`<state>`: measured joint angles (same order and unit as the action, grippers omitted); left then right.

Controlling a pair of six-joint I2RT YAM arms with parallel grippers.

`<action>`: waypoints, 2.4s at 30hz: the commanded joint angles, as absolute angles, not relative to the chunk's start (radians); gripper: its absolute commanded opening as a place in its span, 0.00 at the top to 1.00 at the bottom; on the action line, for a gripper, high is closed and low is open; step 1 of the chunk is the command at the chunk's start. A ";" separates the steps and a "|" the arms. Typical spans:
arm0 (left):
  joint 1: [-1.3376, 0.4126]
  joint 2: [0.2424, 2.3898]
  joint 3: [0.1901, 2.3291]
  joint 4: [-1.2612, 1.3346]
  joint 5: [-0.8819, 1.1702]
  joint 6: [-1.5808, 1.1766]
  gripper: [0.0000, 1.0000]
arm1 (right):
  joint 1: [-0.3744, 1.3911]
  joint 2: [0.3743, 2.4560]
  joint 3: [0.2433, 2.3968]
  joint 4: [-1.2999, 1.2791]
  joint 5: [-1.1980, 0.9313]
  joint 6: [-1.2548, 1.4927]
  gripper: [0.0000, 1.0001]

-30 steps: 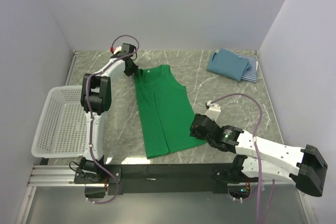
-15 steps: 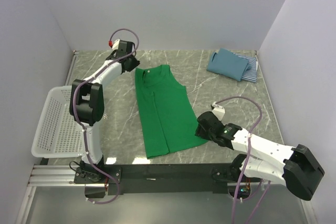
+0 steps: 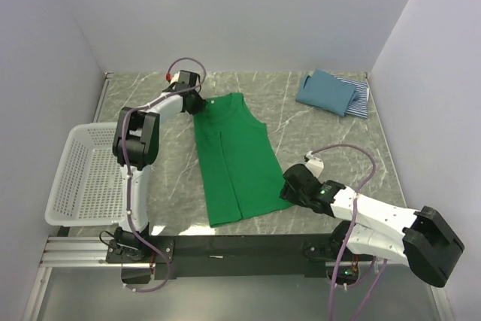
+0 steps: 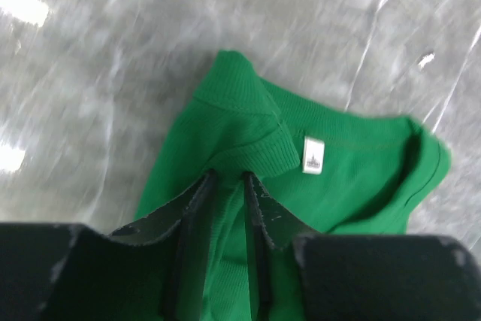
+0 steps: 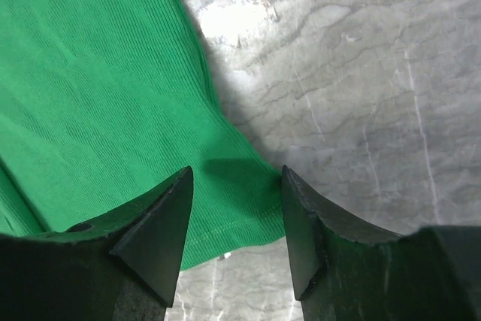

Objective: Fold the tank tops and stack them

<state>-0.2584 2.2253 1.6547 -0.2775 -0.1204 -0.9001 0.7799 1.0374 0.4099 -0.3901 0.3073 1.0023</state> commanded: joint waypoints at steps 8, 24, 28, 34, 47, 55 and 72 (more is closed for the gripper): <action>-0.189 2.359 1.871 -0.347 -0.138 -0.864 0.71 | 0.879 0.965 0.279 -0.302 0.193 1.141 0.45; -0.190 2.306 2.050 -0.347 -0.043 -0.753 0.54 | 0.843 0.784 0.394 -0.375 0.312 1.024 0.36; -0.233 2.169 1.939 -0.325 -0.098 -0.781 0.54 | 0.526 0.915 0.521 -0.189 0.120 0.757 0.35; -0.360 1.941 1.686 -0.331 -0.129 -0.874 0.59 | 0.359 1.453 0.871 -0.072 -0.130 0.572 0.45; -0.662 1.377 0.927 -0.164 -0.135 -1.000 0.62 | 0.345 1.965 1.311 -0.103 -0.183 0.472 0.51; -0.820 1.201 0.706 -0.161 -0.147 -1.057 0.61 | 0.353 2.032 1.351 -0.078 -0.163 0.505 0.50; -1.028 1.247 0.706 -0.150 -0.190 -1.103 0.61 | 0.387 2.108 1.414 -0.192 0.012 0.522 0.89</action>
<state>-0.9989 1.2240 0.6773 -0.1879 -0.1741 -1.1042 0.3847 2.1162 1.4288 -0.1341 -0.0837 0.5156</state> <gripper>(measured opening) 0.388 0.144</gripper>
